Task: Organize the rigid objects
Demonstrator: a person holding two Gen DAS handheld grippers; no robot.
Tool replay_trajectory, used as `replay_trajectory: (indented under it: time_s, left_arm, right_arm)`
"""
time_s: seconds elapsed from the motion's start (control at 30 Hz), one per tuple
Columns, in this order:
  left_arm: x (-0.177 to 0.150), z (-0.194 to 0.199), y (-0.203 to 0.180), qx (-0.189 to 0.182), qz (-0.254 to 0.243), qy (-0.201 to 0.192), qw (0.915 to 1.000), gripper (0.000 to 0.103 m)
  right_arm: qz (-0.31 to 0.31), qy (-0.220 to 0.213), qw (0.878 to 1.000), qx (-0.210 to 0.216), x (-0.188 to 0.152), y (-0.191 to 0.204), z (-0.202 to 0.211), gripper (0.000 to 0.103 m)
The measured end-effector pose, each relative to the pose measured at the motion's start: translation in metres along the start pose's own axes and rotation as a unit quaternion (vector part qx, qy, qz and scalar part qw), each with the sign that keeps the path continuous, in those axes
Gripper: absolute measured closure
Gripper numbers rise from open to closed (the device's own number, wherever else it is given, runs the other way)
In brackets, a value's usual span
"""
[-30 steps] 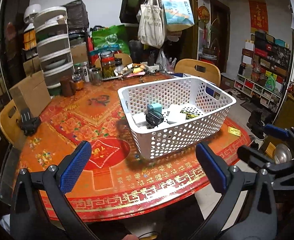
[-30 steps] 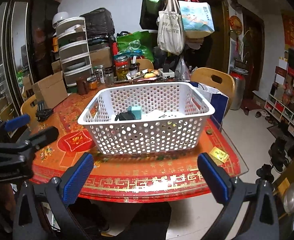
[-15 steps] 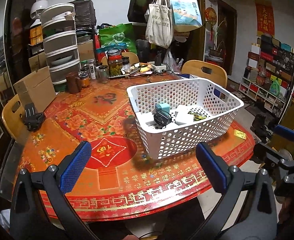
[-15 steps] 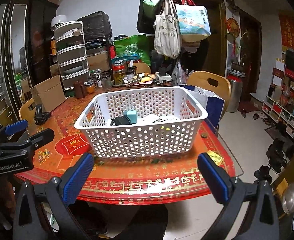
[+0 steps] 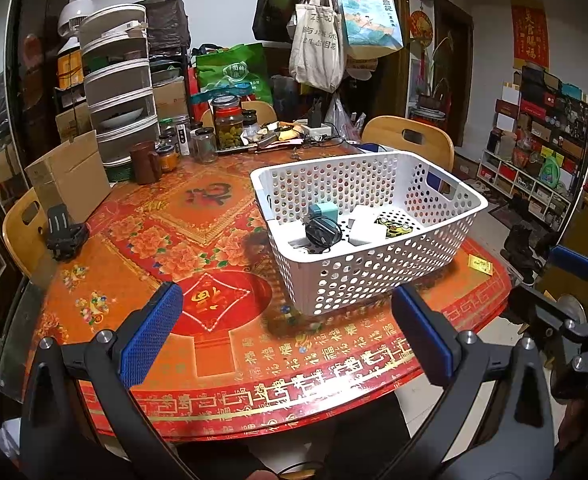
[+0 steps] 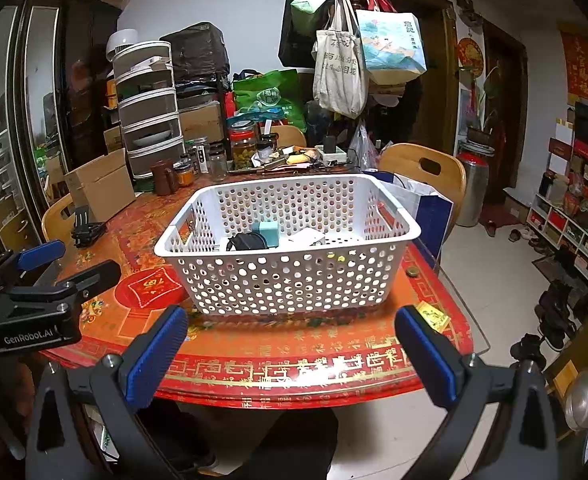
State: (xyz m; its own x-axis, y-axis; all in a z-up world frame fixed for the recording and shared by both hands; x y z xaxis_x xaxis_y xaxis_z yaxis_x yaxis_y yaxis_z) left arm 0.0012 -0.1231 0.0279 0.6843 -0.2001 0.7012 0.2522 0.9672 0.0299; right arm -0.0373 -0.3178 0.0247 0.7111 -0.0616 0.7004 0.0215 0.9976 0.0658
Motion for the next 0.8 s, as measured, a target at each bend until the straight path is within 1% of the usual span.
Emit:
replay_trajectory:
  time_s: [0.8]
  left_arm:
    - [-0.002,-0.0057,-0.0043,0.003,0.001,0.006,1.0,0.0]
  right_arm:
    - [0.006,0.004,1.0,-0.001,-0.0015,0.0032,0.0003,0.0]
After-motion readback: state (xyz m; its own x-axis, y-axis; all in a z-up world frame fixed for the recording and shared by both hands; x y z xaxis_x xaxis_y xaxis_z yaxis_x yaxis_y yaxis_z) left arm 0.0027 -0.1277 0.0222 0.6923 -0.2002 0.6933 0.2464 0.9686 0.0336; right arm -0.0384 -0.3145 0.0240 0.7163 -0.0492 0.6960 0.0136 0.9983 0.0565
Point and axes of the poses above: each gripper's, at about its wrist camera, not at the fingertips, and z roughly against the way its jaws point, y to its left, x to its top, the point moved 2 cm from there along -z, roughly the way its jaws point, and after that the axes turned 11 degrees about y, right-handed, at the moved point
